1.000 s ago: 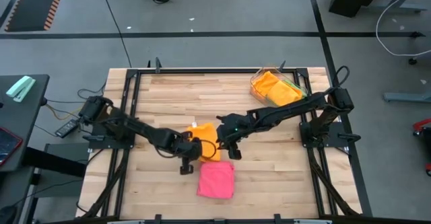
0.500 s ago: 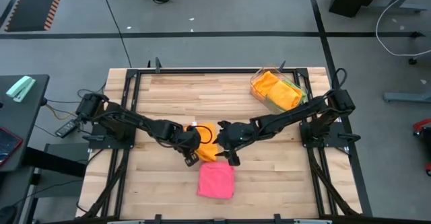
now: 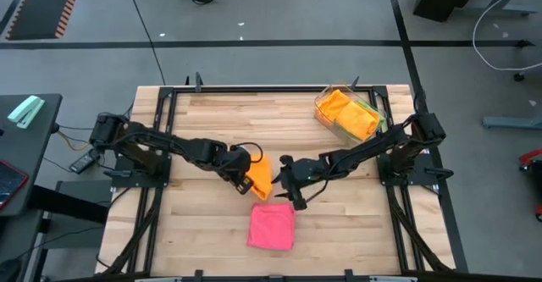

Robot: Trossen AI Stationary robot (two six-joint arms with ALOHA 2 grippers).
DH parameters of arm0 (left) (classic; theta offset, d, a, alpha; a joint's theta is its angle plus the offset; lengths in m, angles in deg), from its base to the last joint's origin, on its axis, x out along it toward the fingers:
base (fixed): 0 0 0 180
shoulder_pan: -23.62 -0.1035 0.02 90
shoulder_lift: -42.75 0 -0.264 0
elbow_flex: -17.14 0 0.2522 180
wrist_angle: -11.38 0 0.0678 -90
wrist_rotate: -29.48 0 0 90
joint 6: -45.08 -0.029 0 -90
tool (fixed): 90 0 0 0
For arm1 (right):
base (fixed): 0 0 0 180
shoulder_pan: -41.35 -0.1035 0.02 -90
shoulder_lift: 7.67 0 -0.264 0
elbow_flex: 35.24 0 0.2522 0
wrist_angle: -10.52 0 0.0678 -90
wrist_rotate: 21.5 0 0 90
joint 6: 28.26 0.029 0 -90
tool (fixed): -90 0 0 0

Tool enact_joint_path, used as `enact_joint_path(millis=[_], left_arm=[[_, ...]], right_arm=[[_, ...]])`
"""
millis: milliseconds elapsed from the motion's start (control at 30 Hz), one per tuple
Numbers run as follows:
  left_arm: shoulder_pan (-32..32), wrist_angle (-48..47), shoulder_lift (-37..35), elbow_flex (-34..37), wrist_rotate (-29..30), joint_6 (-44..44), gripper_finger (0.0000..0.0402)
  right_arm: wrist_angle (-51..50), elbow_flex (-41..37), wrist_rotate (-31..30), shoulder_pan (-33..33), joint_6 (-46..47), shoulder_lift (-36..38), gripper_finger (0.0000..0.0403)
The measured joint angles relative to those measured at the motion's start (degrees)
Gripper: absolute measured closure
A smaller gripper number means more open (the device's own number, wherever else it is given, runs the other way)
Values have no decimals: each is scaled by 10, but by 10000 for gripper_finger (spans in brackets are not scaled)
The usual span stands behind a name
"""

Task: Fold microfiber towels
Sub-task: Fold the orange towel

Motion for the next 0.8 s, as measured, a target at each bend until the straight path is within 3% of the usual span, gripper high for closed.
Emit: enact_joint_path(millis=[200,367,800], left_arm=[[-13,-28,-3,0,-9,19,388],[-13,-60,-3,0,-11,23,387],[-10,-59,-3,0,-15,65,388]], right_arm=[[46,5,-6,-3,-61,-69,185],[49,32,-55,-3,-67,-111,187],[38,105,-43,-2,-76,-164,155]])
